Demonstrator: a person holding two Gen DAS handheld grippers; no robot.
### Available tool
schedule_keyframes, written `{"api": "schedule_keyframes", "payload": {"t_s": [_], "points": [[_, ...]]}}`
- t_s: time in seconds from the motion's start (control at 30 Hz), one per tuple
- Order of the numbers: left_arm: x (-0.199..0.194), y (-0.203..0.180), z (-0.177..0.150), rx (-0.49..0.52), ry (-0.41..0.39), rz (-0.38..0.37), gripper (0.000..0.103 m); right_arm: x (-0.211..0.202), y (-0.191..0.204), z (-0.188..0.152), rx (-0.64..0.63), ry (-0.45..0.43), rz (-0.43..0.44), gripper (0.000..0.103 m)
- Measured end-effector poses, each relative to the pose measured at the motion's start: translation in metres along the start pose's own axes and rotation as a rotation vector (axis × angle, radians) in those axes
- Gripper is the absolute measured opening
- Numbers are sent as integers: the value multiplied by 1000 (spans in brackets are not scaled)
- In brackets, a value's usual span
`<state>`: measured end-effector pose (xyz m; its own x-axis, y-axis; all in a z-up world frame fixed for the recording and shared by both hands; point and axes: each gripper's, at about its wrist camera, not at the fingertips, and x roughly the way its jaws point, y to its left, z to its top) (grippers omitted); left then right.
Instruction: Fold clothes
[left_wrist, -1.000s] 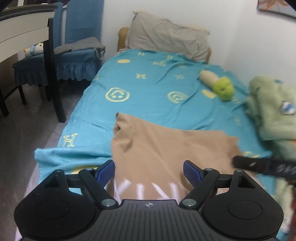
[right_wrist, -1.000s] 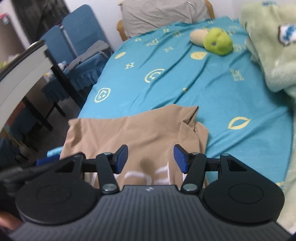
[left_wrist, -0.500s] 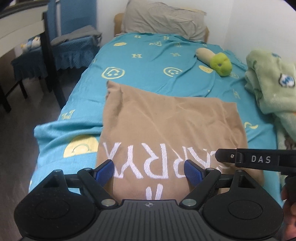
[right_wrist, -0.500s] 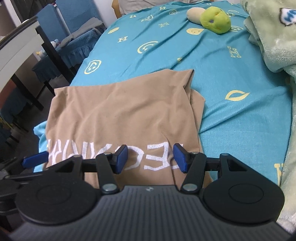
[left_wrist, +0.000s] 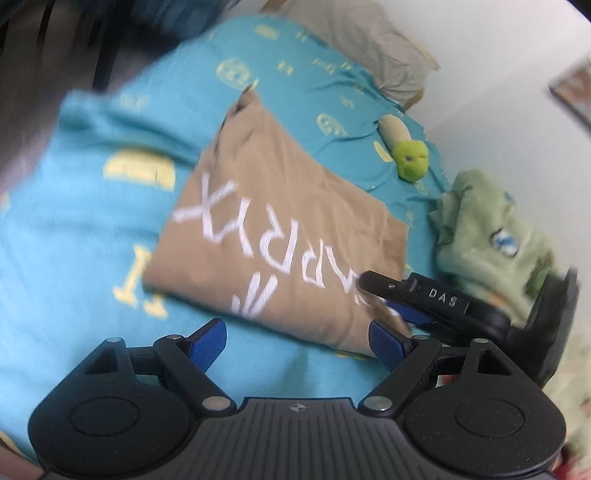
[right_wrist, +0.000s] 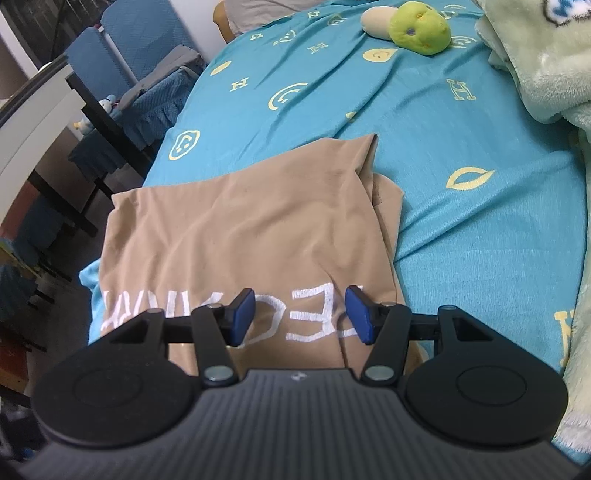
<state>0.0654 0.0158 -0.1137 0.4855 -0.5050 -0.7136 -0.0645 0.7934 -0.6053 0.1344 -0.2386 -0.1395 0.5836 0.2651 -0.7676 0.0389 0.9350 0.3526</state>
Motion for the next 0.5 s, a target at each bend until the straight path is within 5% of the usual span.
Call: {"api": "schedule_keyframes", "payload": {"t_s": [0.27, 0.5], "points": [[32, 36, 5, -276, 86, -65, 85, 1, -5, 2, 42, 3, 15, 57], [24, 45, 12, -343, -66, -173, 79, 2, -5, 1, 43, -2, 11, 57]]}}
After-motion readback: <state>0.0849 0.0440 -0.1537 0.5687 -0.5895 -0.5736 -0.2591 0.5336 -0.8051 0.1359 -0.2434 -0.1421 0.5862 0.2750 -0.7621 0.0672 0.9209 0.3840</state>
